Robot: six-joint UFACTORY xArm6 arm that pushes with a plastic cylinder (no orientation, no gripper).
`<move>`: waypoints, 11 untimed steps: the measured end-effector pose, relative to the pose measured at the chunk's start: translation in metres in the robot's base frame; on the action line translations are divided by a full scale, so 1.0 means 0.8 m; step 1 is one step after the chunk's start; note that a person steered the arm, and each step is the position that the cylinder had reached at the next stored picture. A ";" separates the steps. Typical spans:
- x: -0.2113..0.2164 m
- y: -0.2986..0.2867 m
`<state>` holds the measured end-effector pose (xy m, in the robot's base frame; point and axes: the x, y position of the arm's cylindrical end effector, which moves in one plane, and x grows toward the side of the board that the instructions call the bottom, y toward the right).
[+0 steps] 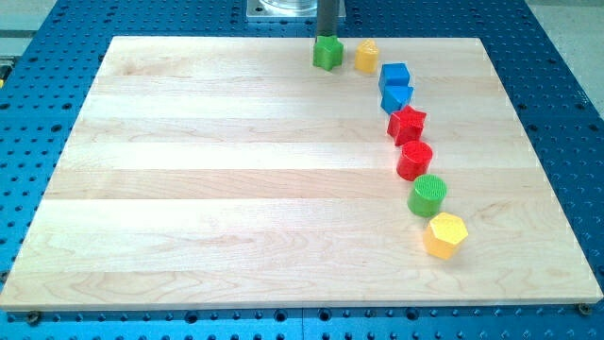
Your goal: Slide the hexagon to the bottom center
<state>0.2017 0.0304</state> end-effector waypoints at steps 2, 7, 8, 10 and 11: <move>0.039 -0.105; 0.501 0.139; 0.464 0.226; 0.436 0.097; 0.466 0.015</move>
